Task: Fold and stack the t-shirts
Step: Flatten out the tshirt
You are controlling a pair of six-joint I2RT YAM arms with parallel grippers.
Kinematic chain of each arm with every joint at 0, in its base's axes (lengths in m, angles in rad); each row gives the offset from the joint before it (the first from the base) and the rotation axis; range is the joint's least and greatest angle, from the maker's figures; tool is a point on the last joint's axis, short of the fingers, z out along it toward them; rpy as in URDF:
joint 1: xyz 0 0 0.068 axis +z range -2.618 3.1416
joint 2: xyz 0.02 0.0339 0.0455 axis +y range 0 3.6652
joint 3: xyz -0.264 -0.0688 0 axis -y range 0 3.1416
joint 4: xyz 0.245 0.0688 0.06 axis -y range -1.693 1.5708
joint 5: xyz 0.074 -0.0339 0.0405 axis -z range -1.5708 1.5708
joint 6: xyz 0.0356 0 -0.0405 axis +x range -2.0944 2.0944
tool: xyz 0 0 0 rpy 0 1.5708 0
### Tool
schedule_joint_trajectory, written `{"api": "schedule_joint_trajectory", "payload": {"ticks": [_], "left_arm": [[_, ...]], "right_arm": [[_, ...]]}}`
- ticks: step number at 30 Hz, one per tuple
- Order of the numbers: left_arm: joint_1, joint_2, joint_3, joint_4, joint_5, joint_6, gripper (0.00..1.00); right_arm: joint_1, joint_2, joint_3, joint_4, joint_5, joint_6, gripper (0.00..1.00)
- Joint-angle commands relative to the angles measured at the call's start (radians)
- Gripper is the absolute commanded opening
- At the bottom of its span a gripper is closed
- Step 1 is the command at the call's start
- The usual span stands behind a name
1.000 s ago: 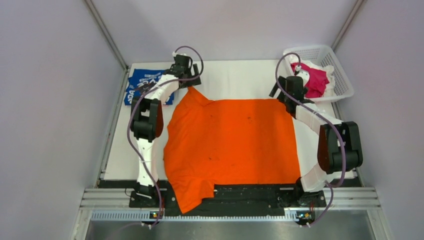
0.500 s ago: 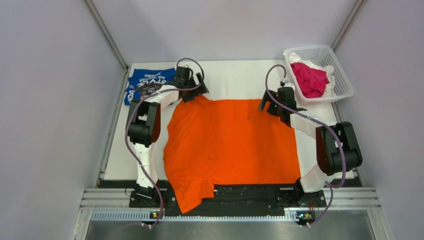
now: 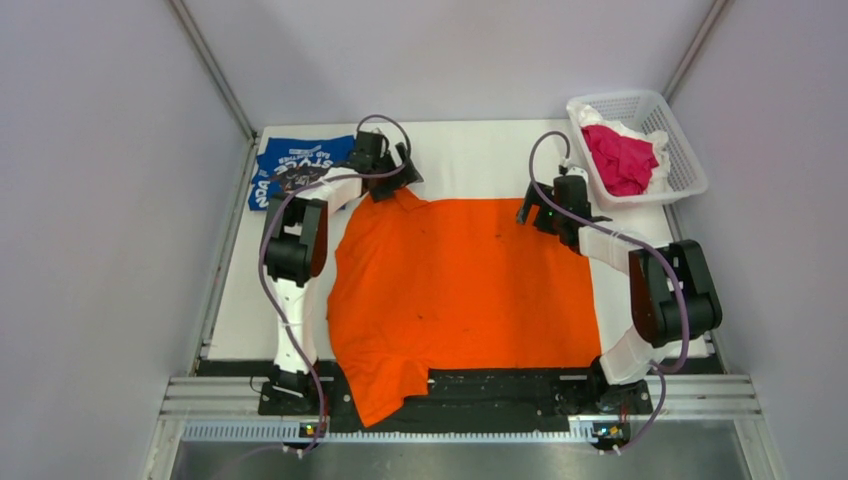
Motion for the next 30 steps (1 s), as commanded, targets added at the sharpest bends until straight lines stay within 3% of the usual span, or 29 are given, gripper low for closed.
{"api": "schedule_joint_trajectory", "payload": {"ticks": [1,12,21,27,30], "left_arm": [[-0.001,0.038,0.069,0.078,0.068,-0.028,0.99],[-0.006,0.156,0.195,0.252,0.137,-0.197,0.99],[-0.021,0.366,0.540,0.249,0.094,-0.287,0.99],[-0.043,0.322,0.644,0.214,-0.003,-0.196,0.99],[-0.050,0.232,0.645,0.103,-0.060,-0.110,0.99]], "right_arm": [[0.008,0.019,0.017,0.011,0.016,-0.014,0.97],[0.006,0.030,0.023,0.010,0.031,-0.016,0.97],[0.005,0.032,0.029,-0.003,0.049,-0.028,0.97],[0.006,0.024,0.038,-0.017,0.066,-0.035,0.98],[0.005,0.004,0.039,-0.025,0.070,-0.034,0.98]]}}
